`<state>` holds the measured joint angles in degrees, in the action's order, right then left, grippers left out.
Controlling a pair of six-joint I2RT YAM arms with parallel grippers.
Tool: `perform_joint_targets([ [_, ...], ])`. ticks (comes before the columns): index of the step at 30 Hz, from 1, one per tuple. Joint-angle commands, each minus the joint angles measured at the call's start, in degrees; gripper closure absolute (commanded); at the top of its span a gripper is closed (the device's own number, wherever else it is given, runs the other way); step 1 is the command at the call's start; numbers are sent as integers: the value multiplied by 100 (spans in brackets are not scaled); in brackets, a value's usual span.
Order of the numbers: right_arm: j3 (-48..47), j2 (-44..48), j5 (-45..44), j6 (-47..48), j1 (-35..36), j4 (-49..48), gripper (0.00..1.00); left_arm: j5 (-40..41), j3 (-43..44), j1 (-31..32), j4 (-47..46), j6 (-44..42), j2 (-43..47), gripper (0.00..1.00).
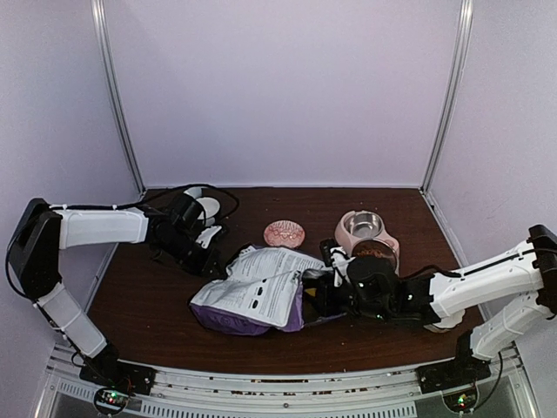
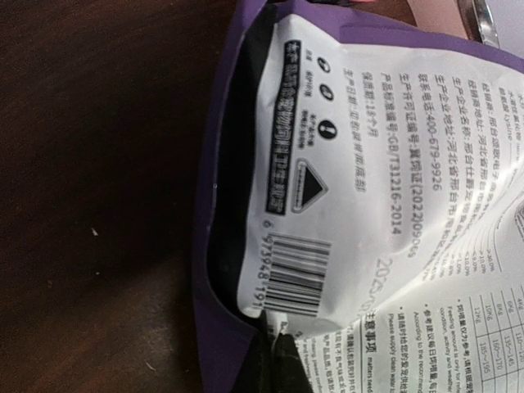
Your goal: Serve the pet food
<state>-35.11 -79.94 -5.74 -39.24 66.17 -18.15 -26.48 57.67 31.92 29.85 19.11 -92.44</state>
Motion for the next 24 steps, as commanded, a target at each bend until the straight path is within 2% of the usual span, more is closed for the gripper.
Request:
perform_joint_targets([
  [1, -526, -580, -40, -32, 16, 161, 88, -304, 68, 38, -40, -55, -157, 100],
  [4, -789, -906, 119, -87, 39, 403, 88, -303, 75, 40, -40, -81, -106, 100],
  [10, -1126, -1418, 1088, -119, 119, 697, 88, -358, 105, 42, -42, -107, -49, 100],
  [24, -1390, -1650, 3775, -310, 197, -331, 87, -299, 113, 41, -32, -83, -24, 100],
])
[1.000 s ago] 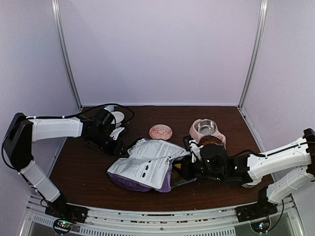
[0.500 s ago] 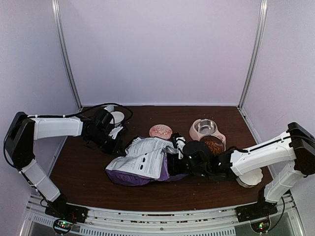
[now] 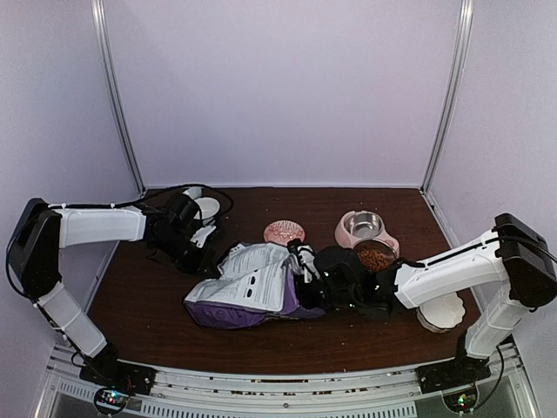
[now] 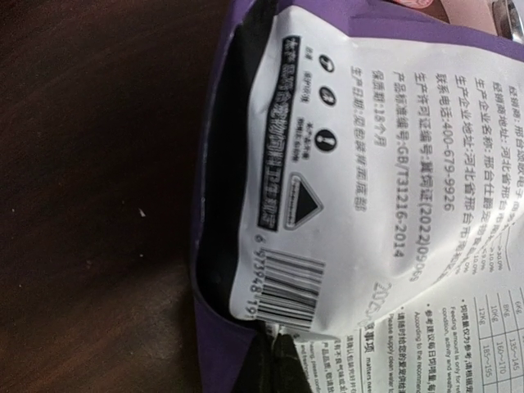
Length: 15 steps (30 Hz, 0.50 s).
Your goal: Serve the pet food
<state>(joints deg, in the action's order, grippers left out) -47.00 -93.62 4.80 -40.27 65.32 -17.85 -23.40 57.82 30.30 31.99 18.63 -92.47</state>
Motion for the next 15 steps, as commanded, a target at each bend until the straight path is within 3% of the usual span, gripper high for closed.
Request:
perform_joint_targets([
  [1, -225, -265, 2847, -214, 288, -385, 87, -585, 100, 197, -234, -34, -21, 100],
  [15, 37, 3, 3698, -913, 289, -1439, 87, -372, 122, 199, -157, -26, 28, 100],
])
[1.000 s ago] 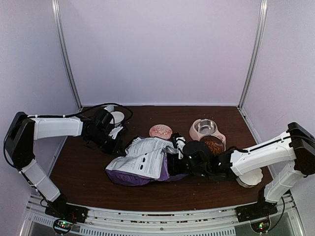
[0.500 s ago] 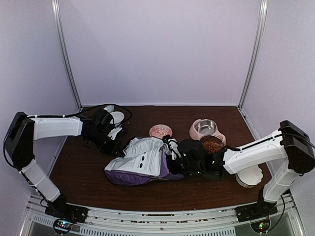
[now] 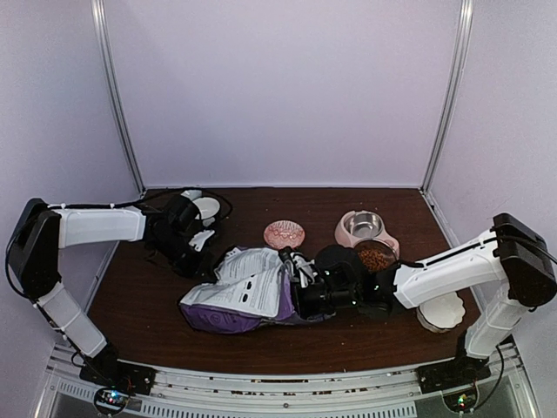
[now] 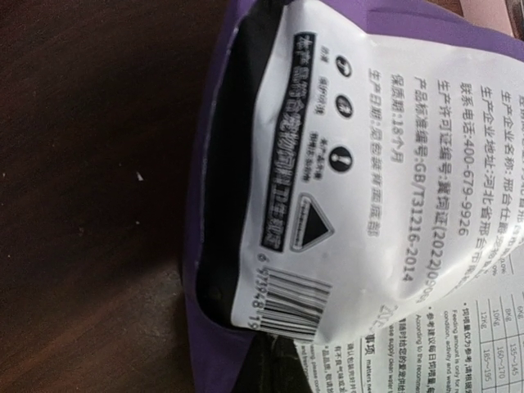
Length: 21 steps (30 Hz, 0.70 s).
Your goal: Serve the pet food
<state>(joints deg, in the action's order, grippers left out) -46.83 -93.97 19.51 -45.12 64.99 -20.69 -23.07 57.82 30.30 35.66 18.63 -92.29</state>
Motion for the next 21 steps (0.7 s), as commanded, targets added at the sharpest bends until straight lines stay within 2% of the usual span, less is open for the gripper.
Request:
perform_joint_targets([
  [1, 56, 88, 2227, -494, 322, -1230, 87, -381, 126, 203, -511, -31, 22, 100],
  [3, 91, 208, 2111, -612, 321, -1253, 87, -310, 141, 203, -484, -42, 46, 99],
  [8, 141, 552, 1781, -924, 308, -1110, 87, -50, 167, 203, -431, -112, 293, 74],
  [13, 221, 870, 1506, -1323, 287, -1133, 87, 610, 242, 201, -298, -235, 871, 50],
  [16, 287, 919, 1428, -1648, 250, -1267, 88, 1125, 347, 200, -160, -325, 1311, 41],
  [21, 467, 1008, 1284, -2183, 190, -1622, 88, 1066, 714, 324, 136, -332, 2020, 36],
])
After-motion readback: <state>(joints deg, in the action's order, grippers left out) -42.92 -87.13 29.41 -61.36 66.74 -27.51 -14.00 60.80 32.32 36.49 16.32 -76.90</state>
